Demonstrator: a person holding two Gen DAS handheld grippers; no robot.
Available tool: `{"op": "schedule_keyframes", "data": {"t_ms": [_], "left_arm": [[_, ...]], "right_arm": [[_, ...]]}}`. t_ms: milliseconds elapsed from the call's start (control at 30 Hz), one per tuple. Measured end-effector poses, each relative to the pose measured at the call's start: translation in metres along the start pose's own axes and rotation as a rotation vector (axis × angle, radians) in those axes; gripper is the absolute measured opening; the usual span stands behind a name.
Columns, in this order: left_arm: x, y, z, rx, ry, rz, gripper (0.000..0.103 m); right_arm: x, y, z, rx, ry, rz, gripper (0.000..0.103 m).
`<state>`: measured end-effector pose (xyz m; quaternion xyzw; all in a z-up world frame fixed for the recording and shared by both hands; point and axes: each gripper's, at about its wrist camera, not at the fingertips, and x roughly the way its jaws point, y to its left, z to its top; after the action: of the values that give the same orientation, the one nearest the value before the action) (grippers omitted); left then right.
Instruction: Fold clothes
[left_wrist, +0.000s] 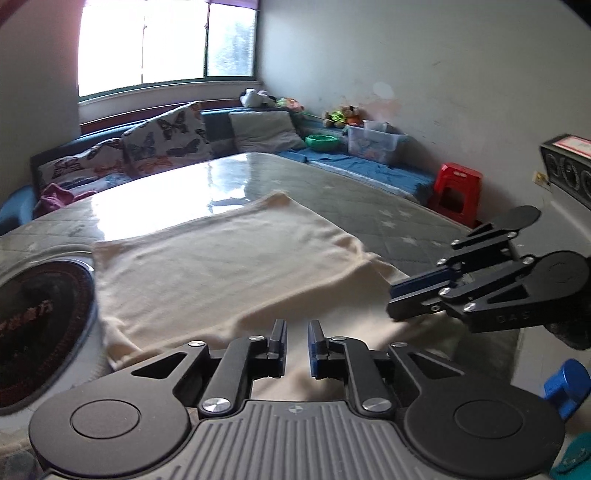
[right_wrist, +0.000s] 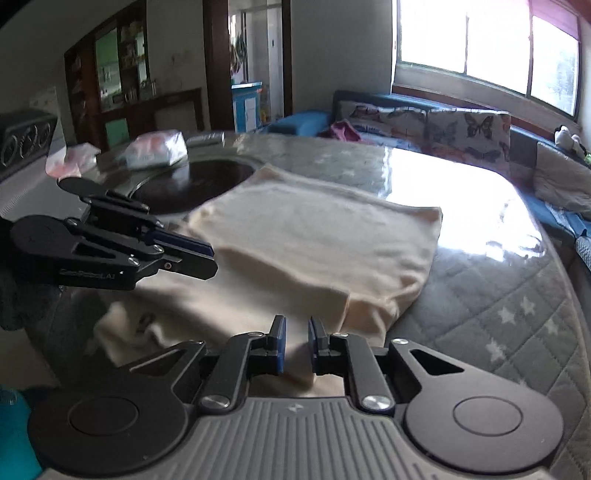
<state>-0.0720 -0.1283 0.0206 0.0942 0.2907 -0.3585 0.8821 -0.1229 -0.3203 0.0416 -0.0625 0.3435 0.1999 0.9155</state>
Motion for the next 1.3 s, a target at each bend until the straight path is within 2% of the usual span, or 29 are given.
{"op": "schedule_keyframes", "data": {"t_ms": [200,367,533,700,867,1100,1167,1300], "left_arm": [[-0.003,-0.016,-0.003,0.021,-0.008,-0.028,0.025],[0.002,-0.024,-0.009,0.033,0.008,-0.044,0.026],[0.003,-0.022,-0.012,0.015,0.013,-0.047,0.028],[0.004,-0.022,-0.013,0.002,0.014,-0.050,0.033],[-0.001,-0.016,-0.013,-0.025,0.010,-0.035,0.038],[-0.026,0.010,-0.016,-0.089,-0.021,0.041,0.040],[-0.031,0.018,-0.020,-0.114,-0.017,0.065,0.040],[-0.038,0.034,-0.030,-0.172,-0.001,0.097,0.040]], "right_arm": [[-0.011,0.011,-0.002,-0.025,-0.021,-0.005,0.014],[-0.004,0.018,-0.006,-0.044,0.013,0.018,0.015],[-0.005,0.009,0.004,-0.013,-0.022,0.014,0.015],[0.015,-0.006,0.019,0.015,-0.048,-0.012,0.015],[0.034,-0.015,0.019,0.035,-0.021,-0.025,0.015],[0.013,-0.004,0.013,-0.002,-0.019,0.002,0.018],[0.008,0.001,0.008,-0.022,-0.009,0.010,0.022],[0.004,0.004,-0.001,-0.018,0.006,0.009,0.022]]}}
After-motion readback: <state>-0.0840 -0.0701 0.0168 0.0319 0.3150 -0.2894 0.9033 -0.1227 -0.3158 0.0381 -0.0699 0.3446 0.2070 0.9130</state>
